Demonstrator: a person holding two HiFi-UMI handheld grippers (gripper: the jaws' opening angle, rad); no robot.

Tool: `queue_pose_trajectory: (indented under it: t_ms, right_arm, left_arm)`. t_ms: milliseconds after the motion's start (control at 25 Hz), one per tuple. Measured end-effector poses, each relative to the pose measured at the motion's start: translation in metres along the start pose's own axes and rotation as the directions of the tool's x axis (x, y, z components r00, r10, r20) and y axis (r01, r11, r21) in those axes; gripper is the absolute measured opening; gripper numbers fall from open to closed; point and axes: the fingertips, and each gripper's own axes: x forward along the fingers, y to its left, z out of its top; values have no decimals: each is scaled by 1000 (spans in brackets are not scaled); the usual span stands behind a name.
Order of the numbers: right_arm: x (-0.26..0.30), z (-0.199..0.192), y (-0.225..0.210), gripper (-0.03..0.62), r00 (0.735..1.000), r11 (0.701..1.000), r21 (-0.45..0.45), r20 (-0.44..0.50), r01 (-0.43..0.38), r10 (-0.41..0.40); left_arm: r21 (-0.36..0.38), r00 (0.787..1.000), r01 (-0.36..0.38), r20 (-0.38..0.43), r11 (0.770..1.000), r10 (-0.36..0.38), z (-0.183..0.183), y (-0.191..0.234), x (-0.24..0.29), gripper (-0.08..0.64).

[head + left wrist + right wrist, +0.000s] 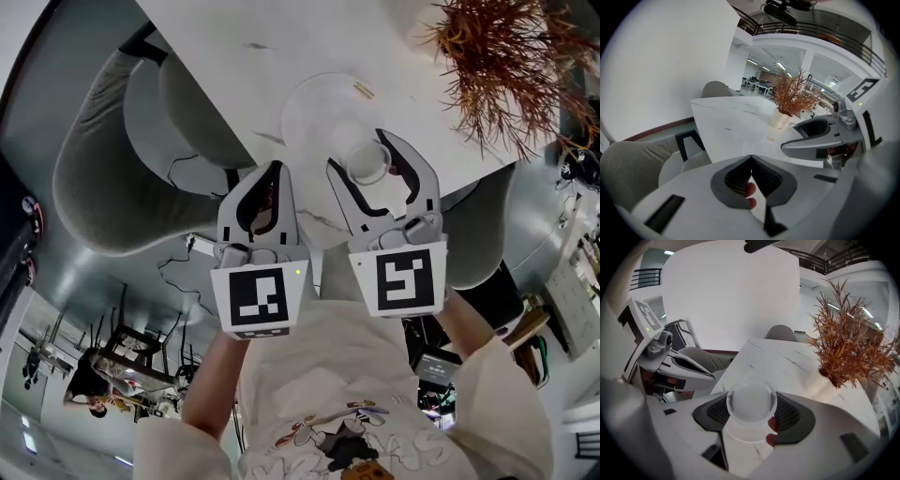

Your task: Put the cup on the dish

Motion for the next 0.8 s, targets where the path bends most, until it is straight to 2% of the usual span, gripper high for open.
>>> queue_pose_trajectory:
  t_ms: [800]
  right_arm:
    - [29,-16,-2,270,998,1000,-13,-56,-10,10]
  left_arm:
    - [-36,999,19,-25,999,-20,-11,7,29,5]
